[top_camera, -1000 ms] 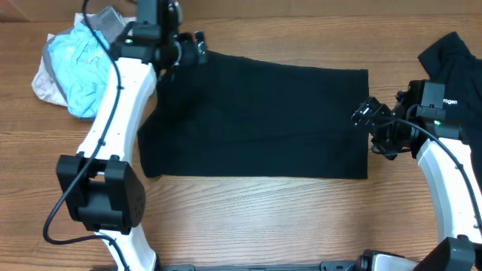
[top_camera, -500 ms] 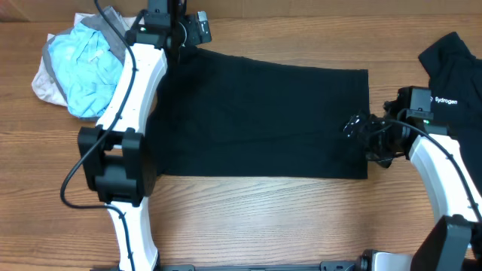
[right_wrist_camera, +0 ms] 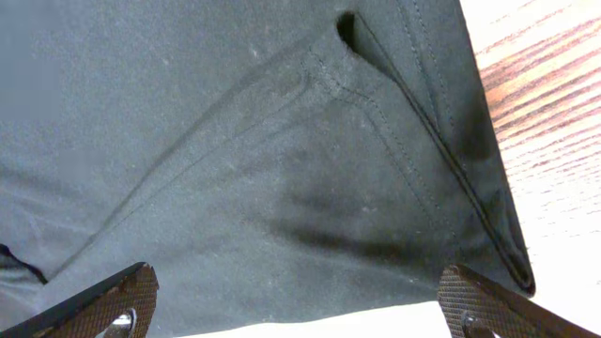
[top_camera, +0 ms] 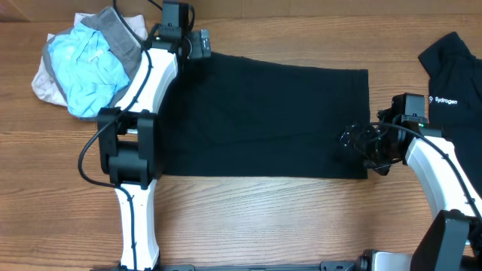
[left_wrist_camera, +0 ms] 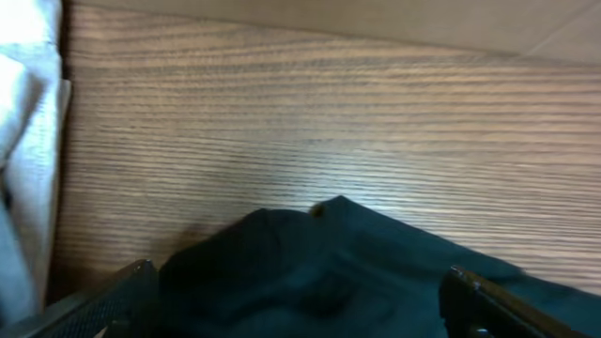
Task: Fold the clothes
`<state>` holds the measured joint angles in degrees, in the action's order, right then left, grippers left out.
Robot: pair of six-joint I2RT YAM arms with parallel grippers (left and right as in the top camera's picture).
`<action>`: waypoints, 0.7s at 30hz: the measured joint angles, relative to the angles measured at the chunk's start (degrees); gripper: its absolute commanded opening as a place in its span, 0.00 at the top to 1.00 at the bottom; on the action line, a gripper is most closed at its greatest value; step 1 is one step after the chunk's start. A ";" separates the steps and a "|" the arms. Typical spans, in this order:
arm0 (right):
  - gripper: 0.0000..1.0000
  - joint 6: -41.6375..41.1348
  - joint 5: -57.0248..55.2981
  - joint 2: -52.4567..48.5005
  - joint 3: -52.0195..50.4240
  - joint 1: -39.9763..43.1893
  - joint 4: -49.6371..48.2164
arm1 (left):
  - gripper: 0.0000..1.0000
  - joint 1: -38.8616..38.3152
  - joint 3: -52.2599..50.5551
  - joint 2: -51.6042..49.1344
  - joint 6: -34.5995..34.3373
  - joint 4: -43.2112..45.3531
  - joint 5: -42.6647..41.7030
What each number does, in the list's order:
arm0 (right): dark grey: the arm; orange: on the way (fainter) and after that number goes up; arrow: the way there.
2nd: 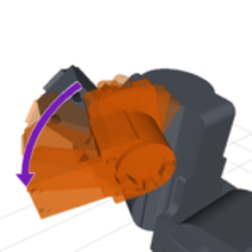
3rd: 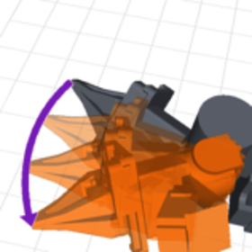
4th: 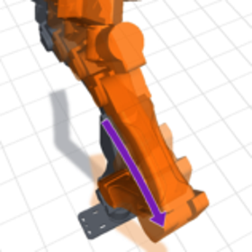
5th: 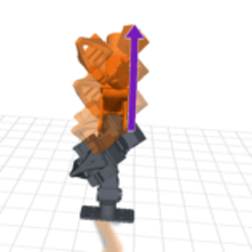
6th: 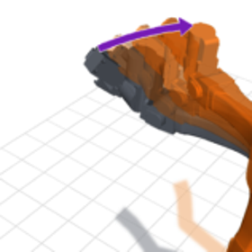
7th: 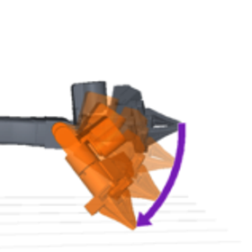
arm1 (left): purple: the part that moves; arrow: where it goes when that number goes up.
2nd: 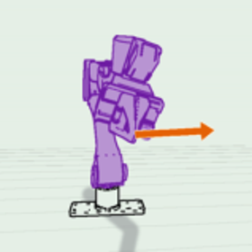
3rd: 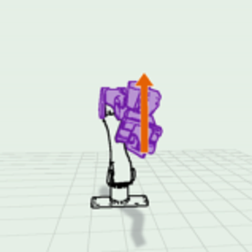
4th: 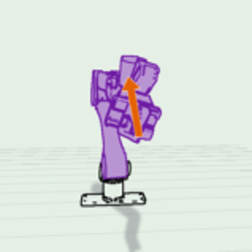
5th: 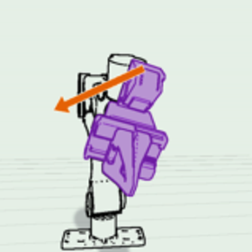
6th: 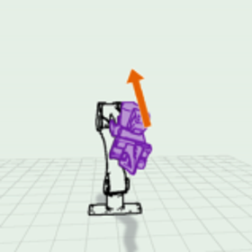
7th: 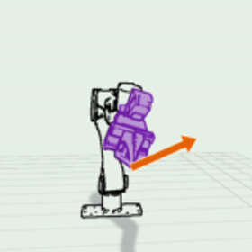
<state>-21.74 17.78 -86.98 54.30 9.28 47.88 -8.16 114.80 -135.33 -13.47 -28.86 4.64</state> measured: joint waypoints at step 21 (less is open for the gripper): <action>0.00 0.39 0.20 0.00 -0.02 0.00 0.33 | 0.06 3.21 0.00 -3.87 7.04 0.85 2.12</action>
<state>-21.34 17.98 -86.98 54.28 9.28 48.21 -4.95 114.80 -139.20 -6.44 -28.01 6.76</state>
